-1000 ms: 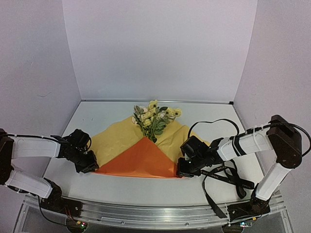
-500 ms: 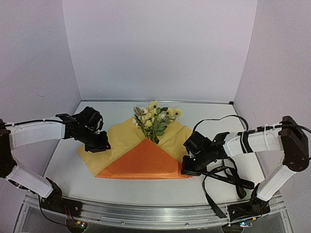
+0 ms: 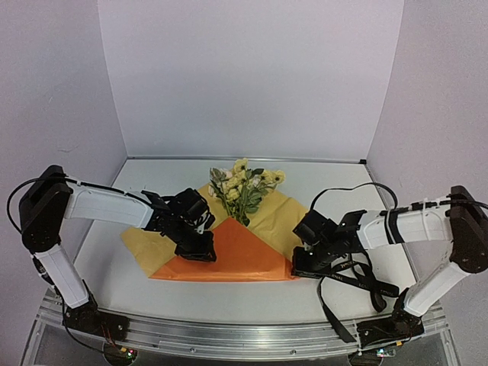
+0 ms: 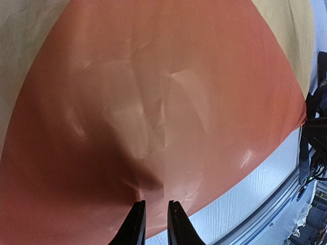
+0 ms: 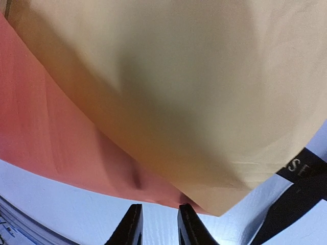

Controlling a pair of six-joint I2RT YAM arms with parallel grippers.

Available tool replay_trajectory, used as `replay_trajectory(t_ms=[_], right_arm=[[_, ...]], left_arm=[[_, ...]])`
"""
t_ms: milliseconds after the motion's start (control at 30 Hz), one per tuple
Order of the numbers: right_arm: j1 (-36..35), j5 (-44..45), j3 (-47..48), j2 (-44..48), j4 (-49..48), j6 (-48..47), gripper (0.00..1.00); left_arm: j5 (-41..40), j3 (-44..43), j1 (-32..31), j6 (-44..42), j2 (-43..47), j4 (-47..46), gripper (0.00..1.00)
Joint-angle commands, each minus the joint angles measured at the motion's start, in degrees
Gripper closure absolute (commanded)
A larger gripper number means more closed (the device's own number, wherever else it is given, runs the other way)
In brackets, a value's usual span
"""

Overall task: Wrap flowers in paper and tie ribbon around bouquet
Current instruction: Pick up the one-fourth-folded wrapping paper from the center of the board.

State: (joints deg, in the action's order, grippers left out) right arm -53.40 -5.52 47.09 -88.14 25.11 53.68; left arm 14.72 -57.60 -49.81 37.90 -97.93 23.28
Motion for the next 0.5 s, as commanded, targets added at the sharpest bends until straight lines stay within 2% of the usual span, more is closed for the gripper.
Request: replay_trajectory(t_ms=[0,233,467], right_arm=[[-0.7,5.5,-4.5,4.1,-1.1,5.8,0.66],[-0.7,7.8,-8.8,3.1,-9.8,11.9,0.56],[-0.8,10.5,-13.7,2.4,-19.2,16.8,0.54]], left_arm=[[1.2,-3.9,-0.1,-1.9,-1.2,-2.7,0.83],[1.7,-4.5,-0.1,-2.2,-2.4,-2.8,0.83],[1.8,-4.5,-0.1,-2.1,-2.7,-3.1,0.83]])
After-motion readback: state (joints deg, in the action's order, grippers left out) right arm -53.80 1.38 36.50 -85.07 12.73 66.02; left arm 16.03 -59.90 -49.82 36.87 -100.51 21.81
